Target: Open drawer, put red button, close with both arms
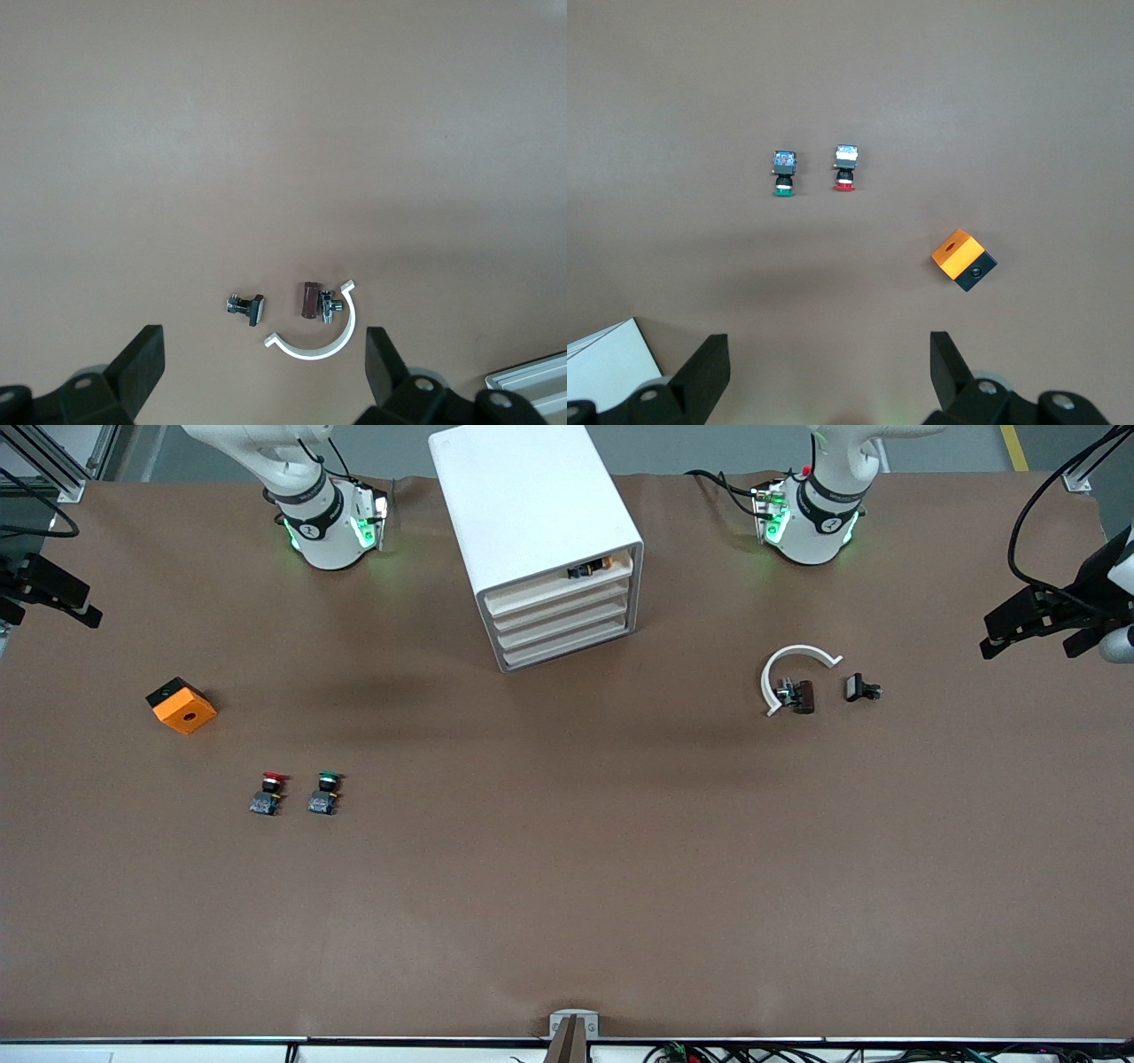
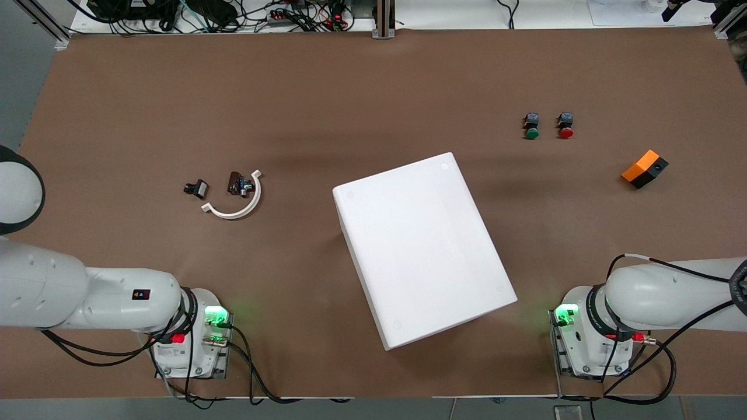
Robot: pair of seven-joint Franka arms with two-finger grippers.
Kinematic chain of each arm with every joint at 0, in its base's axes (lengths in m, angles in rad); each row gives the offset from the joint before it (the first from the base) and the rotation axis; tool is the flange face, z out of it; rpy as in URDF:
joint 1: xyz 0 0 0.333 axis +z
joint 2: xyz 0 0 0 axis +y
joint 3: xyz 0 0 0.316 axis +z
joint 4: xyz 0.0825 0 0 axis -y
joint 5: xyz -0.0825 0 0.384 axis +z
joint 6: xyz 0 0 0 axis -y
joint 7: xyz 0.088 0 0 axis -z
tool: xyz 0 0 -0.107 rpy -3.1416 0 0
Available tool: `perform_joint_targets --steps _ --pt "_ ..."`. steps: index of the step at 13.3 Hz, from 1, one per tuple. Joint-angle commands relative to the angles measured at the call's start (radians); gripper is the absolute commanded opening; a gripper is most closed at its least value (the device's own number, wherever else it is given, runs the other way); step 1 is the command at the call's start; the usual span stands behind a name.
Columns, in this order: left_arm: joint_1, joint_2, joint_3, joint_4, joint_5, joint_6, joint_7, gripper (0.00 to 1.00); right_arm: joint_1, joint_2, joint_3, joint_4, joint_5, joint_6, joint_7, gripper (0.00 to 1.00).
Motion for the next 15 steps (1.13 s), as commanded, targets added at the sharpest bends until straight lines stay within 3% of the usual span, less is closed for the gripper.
perform_joint_targets --steps 1,8,13,15 --pt "0.002 0.009 -0.002 0.025 -0.007 -0.021 0.007 1.0 0.004 -0.015 -0.003 -0.001 0.008 -0.004 0.014 1.0" --pt "0.008 0.025 0.001 0.023 -0.01 -0.022 -0.025 1.0 -0.001 -0.004 -0.006 0.029 -0.001 -0.01 0.013 1.0" --pt "0.001 0.097 0.0 0.02 -0.009 -0.041 -0.219 1.0 -0.008 0.025 -0.008 0.049 0.008 0.001 0.008 1.0" --pt "-0.005 0.133 -0.002 0.022 -0.01 -0.041 -0.251 1.0 -0.004 0.093 -0.008 0.055 -0.007 0.013 0.005 1.0"
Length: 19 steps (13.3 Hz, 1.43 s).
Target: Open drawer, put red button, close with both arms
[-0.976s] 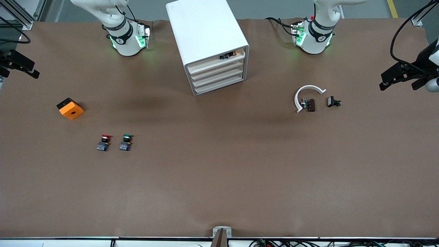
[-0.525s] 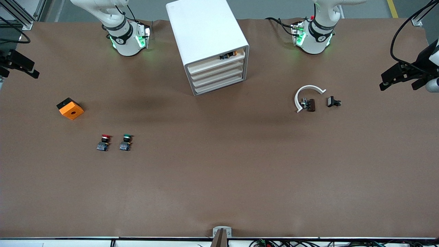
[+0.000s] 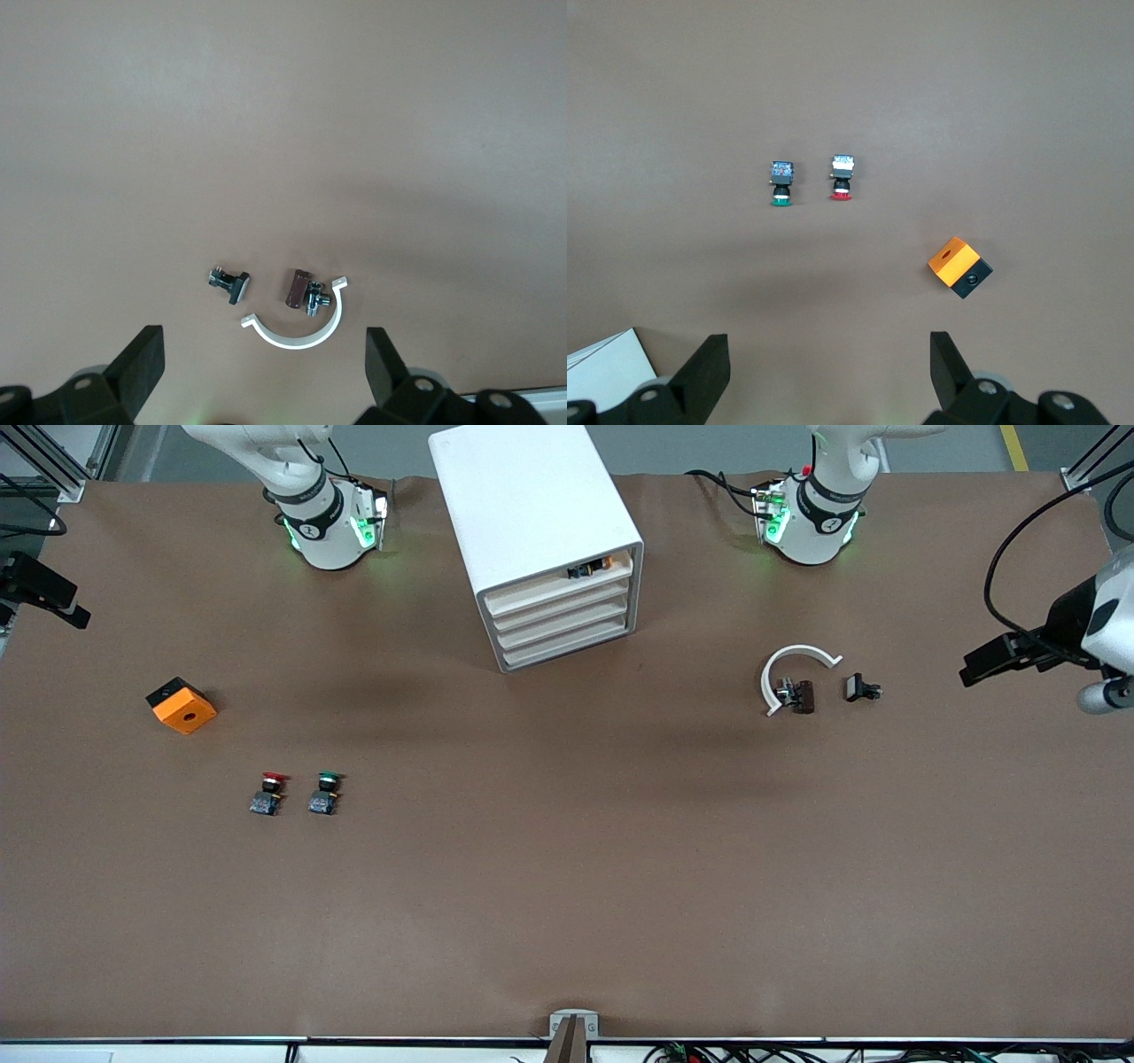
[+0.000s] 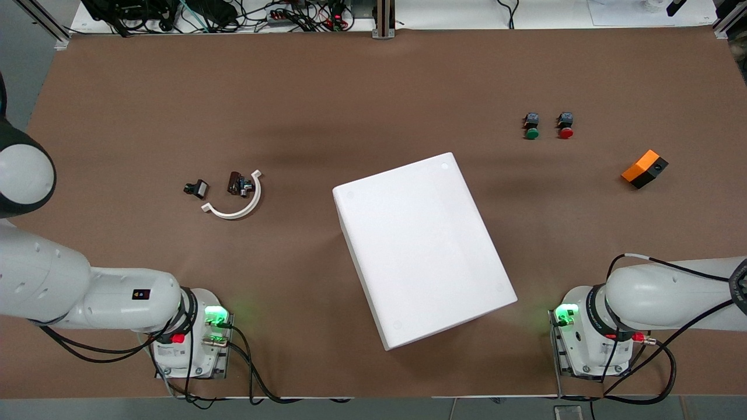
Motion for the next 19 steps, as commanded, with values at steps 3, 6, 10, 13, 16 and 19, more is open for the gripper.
perform_joint_targets --steps 3,6,10,13,16,19 --pt "-0.024 0.098 -0.007 0.024 -0.016 -0.022 -0.061 1.0 -0.01 0.139 0.001 0.054 -0.005 0.013 0.002 1.0" --pt "-0.019 0.152 -0.007 0.027 -0.059 -0.016 -0.084 1.0 -0.011 0.191 -0.001 0.065 -0.008 0.018 0.002 1.0" --pt "-0.041 0.232 -0.007 0.027 -0.055 0.03 -0.203 1.0 -0.039 0.226 -0.001 0.061 -0.01 0.044 0.002 1.0" --pt "-0.07 0.284 -0.015 0.027 -0.052 0.067 -0.34 1.0 -0.033 0.256 0.001 0.044 0.002 0.065 0.006 1.0" --pt "-0.116 0.333 -0.024 0.03 -0.041 0.078 -0.475 1.0 -0.03 0.25 0.002 -0.059 0.005 0.163 0.017 1.0" --pt "-0.151 0.367 -0.05 0.029 -0.064 0.096 -0.623 1.0 -0.025 0.246 0.005 -0.157 0.005 0.296 0.042 1.0"
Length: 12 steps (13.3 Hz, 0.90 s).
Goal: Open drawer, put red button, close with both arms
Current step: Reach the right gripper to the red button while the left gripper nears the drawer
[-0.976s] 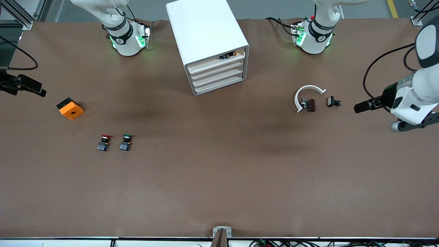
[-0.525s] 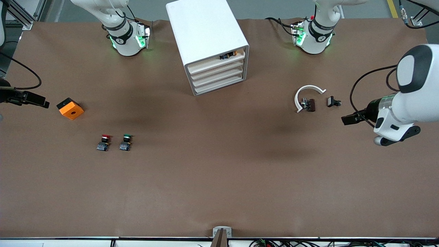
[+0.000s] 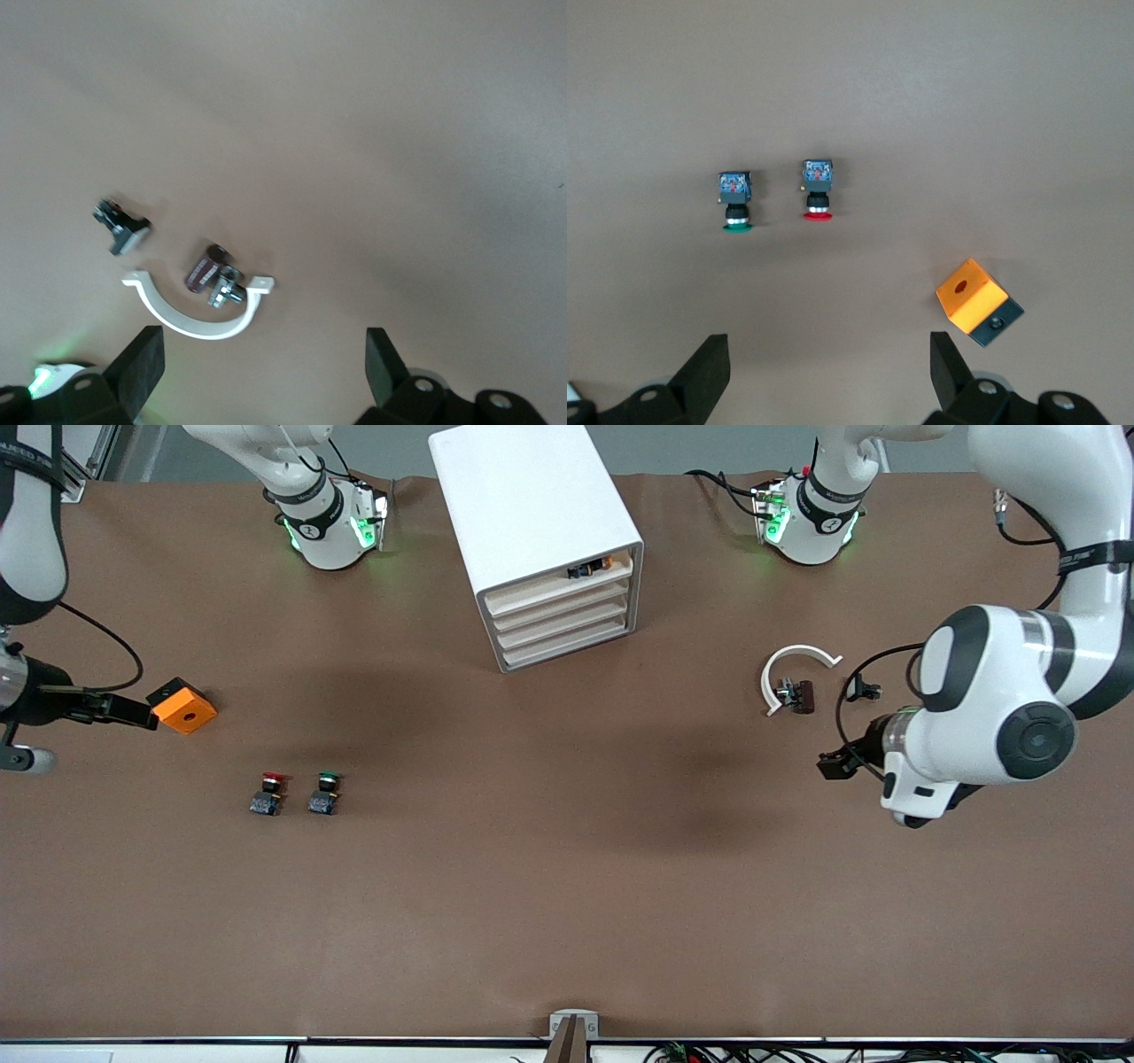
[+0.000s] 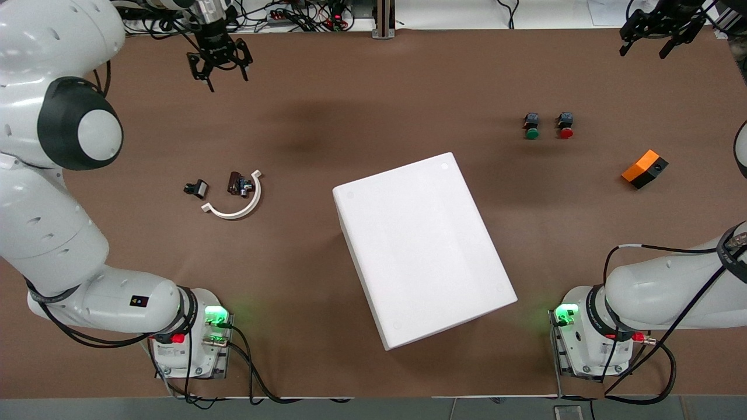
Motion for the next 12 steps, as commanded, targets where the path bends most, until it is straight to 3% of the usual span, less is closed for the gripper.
perform_joint_targets --steps 1,4,9,12 --pt "-0.021 0.026 -0.03 0.025 -0.054 0.0 -0.132 1.0 0.001 -0.019 0.006 -0.11 0.006 0.128 0.028 1.0" --pt "-0.019 0.05 -0.093 0.022 -0.134 -0.008 -0.308 1.0 0.013 -0.011 0.006 -0.179 0.005 0.274 0.085 1.0" --pt "-0.053 0.139 -0.179 0.025 -0.134 -0.084 -0.58 1.0 0.021 0.084 0.008 -0.229 0.005 0.496 0.085 1.0" --pt "-0.07 0.17 -0.234 0.041 -0.131 -0.201 -0.723 1.0 0.035 0.177 0.008 -0.268 0.005 0.673 0.091 1.0"
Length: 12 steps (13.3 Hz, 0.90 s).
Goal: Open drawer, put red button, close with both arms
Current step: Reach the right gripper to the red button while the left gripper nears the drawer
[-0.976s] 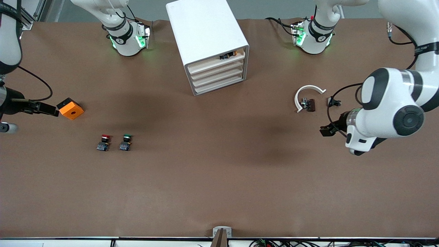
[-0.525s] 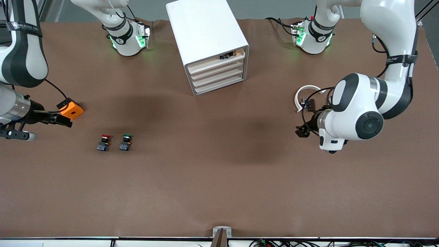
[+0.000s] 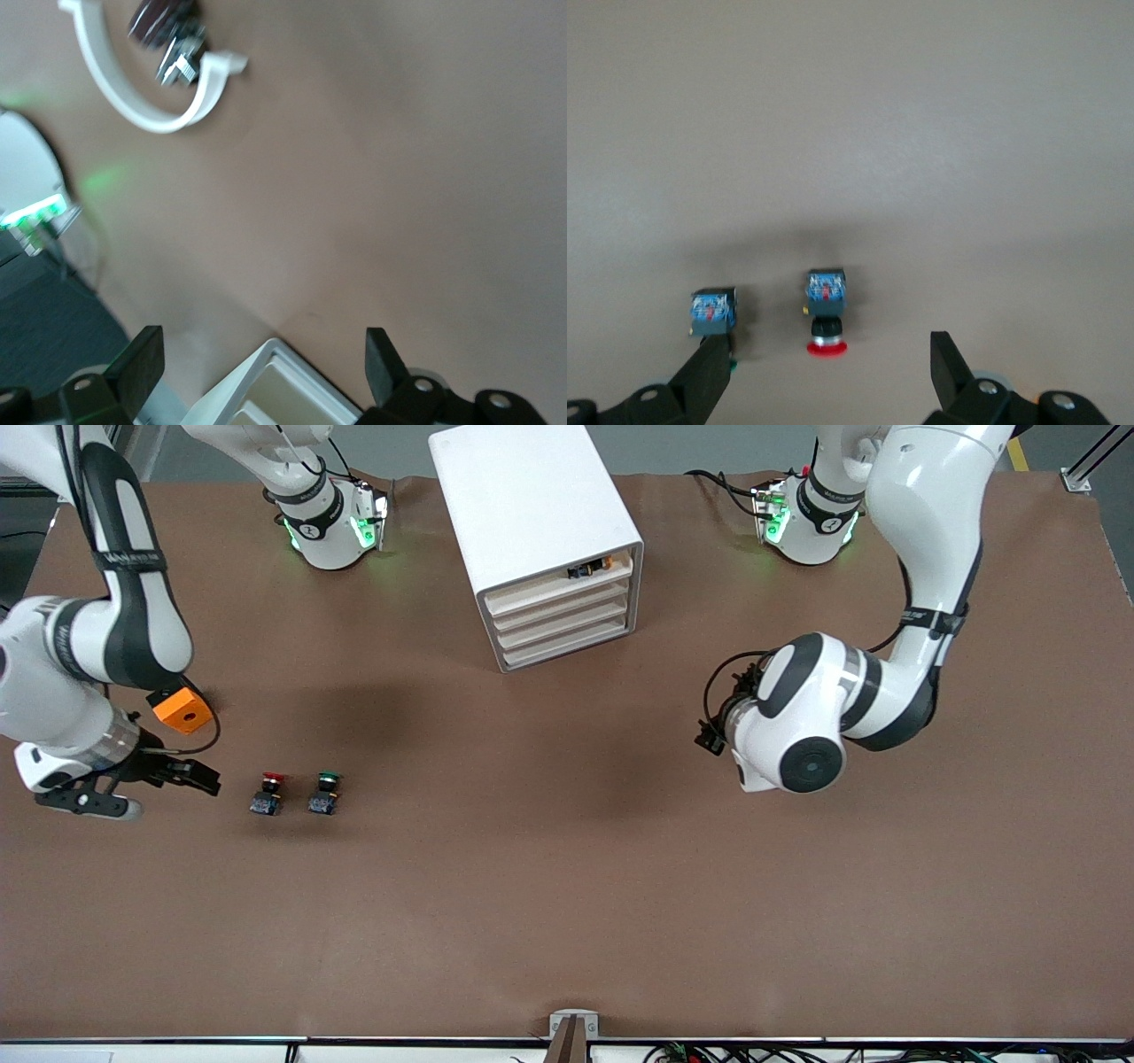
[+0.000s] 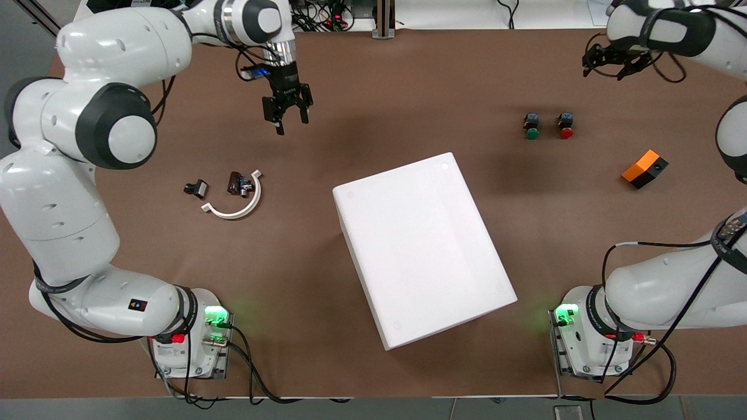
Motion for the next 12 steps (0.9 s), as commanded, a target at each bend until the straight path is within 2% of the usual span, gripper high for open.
perform_joint_targets --steps 1,4,9,10,12 --pt "-0.001 0.028 -0.05 0.04 -0.002 -0.122 -0.112 1.0 0.001 0.079 -0.002 -0.017 0.005 0.118 0.024 1.0" --pt "0.005 0.045 -0.089 0.062 -0.008 -0.223 -0.19 1.0 0.001 0.139 -0.002 -0.043 0.005 0.224 0.077 1.0" --pt "0.054 0.068 -0.153 0.074 -0.033 -0.334 -0.285 1.0 0.01 0.208 -0.002 -0.041 0.053 0.248 0.102 1.0" --pt "0.079 0.091 -0.179 0.097 -0.045 -0.358 -0.308 1.0 0.014 0.223 0.0 -0.044 0.053 0.28 0.103 1.0" --pt "0.16 0.131 -0.292 0.138 -0.045 -0.375 -0.377 1.0 0.016 0.239 0.0 -0.046 0.053 0.287 0.102 1.0"
